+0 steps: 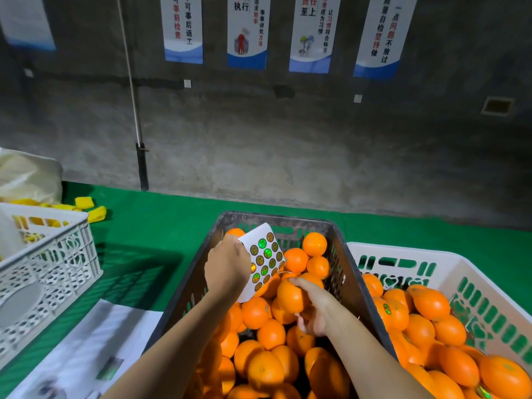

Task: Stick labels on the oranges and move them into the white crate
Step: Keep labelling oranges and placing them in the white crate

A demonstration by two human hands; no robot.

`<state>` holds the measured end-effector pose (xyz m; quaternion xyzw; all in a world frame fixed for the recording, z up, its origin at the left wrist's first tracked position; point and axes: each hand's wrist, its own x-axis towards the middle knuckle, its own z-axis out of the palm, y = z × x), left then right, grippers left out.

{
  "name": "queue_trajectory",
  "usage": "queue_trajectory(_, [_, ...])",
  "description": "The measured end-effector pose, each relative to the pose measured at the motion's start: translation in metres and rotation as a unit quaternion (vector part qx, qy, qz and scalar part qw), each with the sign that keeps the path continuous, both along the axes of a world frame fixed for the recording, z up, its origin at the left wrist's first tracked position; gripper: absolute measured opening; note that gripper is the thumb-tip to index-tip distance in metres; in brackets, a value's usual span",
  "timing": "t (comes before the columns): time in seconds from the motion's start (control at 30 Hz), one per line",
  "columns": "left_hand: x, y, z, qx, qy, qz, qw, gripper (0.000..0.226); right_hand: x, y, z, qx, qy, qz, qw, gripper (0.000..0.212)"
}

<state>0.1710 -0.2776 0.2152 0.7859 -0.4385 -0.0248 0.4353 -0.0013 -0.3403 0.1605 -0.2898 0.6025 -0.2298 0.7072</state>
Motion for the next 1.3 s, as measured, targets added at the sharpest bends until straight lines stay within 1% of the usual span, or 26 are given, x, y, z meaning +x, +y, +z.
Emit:
queue_trajectory(0.1, [0.001, 0.0, 0.0, -0.004, 0.023, 0.002, 1.0, 0.031, 0.005, 0.002, 0.012, 0.007, -0.114, -0.065, 0.991, 0.073])
queue_trajectory(0.17, [0.001, 0.0, 0.0, -0.006, 0.041, 0.002, 0.999, 0.031, 0.01, 0.001, 0.023, 0.009, -0.205, -0.123, 0.971, 0.078])
queue_trajectory(0.23, [0.0, 0.0, 0.0, -0.003, 0.047, -0.001, 0.999, 0.029, 0.01, 0.001, 0.036, -0.007, -0.278, -0.17, 0.945, 0.076])
queue_trajectory(0.3, [-0.001, -0.001, -0.001, 0.001, 0.041, -0.01, 0.999, 0.031, 0.005, 0.003, 0.048, -0.044, -0.327, -0.21, 0.92, 0.067])
queue_trajectory(0.4, [-0.002, -0.002, -0.003, 0.004, 0.025, -0.018, 1.0, 0.033, -0.003, 0.004, 0.058, -0.081, -0.415, -0.267, 0.866, 0.053])
queue_trajectory(0.47, [-0.002, -0.002, -0.005, 0.002, 0.017, -0.024, 1.0, 0.032, -0.009, 0.006, 0.062, -0.084, -0.463, -0.293, 0.832, 0.058])
queue_trajectory(0.57, [-0.003, -0.003, -0.01, 0.003, 0.018, -0.048, 0.999, 0.03, -0.017, 0.009, 0.066, -0.061, -0.508, -0.322, 0.797, 0.074])
queue_trajectory(0.67, [-0.003, -0.005, -0.013, 0.006, 0.005, -0.089, 0.996, 0.027, -0.019, 0.011, 0.064, -0.05, -0.532, -0.331, 0.778, 0.083])
queue_trajectory(0.8, [-0.004, -0.004, -0.016, -0.023, -0.008, -0.138, 0.99, 0.016, -0.02, 0.007, 0.06, -0.08, -0.526, -0.337, 0.777, 0.085])
queue_trajectory(0.83, [-0.004, -0.004, -0.015, -0.024, -0.009, -0.145, 0.989, 0.016, -0.02, 0.006, 0.059, -0.083, -0.522, -0.343, 0.777, 0.085])
queue_trajectory(0.97, [-0.003, -0.006, -0.017, -0.002, -0.011, -0.169, 0.985, 0.031, -0.022, 0.002, 0.057, -0.104, -0.496, -0.361, 0.783, 0.083])
queue_trajectory(1.0, [-0.003, -0.006, -0.016, 0.003, -0.01, -0.173, 0.985, 0.033, -0.022, 0.002, 0.057, -0.12, -0.481, -0.358, 0.791, 0.08])
queue_trajectory(1.03, [-0.004, -0.005, -0.015, 0.004, -0.003, -0.177, 0.984, 0.034, -0.02, 0.001, 0.058, -0.141, -0.454, -0.348, 0.808, 0.075])
queue_trajectory(1.07, [-0.005, -0.005, -0.014, 0.003, 0.009, -0.183, 0.983, 0.036, -0.017, 0.002, 0.058, -0.167, -0.408, -0.333, 0.833, 0.068])
queue_trajectory(1.1, [-0.005, -0.004, -0.013, 0.004, 0.016, -0.191, 0.981, 0.037, -0.012, 0.003, 0.059, -0.203, -0.335, -0.307, 0.867, 0.057])
queue_trajectory(1.13, [-0.005, -0.005, -0.012, 0.01, 0.015, -0.201, 0.98, 0.038, -0.007, 0.006, 0.06, -0.257, -0.23, -0.27, 0.899, 0.042])
queue_trajectory(1.17, [-0.004, -0.006, -0.013, 0.02, 0.007, -0.21, 0.977, 0.038, -0.002, 0.009, 0.06, -0.336, -0.099, -0.225, 0.909, 0.027])
queue_trajectory(1.2, [-0.003, -0.007, -0.014, 0.032, -0.006, -0.215, 0.976, 0.036, 0.002, 0.012, 0.055, -0.437, 0.042, -0.166, 0.883, 0.017])
queue_trajectory(1.23, [-0.001, -0.008, -0.016, 0.042, -0.023, -0.216, 0.975, 0.035, 0.005, 0.014, 0.048, -0.536, 0.169, -0.091, 0.822, 0.016])
queue_trajectory(1.27, [0.0, -0.009, -0.019, 0.045, -0.04, -0.216, 0.975, 0.038, 0.008, 0.015, 0.04, -0.613, 0.259, -0.015, 0.746, 0.022])
queue_trajectory(1.3, [0.002, -0.01, -0.022, 0.044, -0.052, -0.218, 0.974, 0.041, 0.009, 0.016, 0.034, -0.662, 0.312, 0.051, 0.679, 0.029])
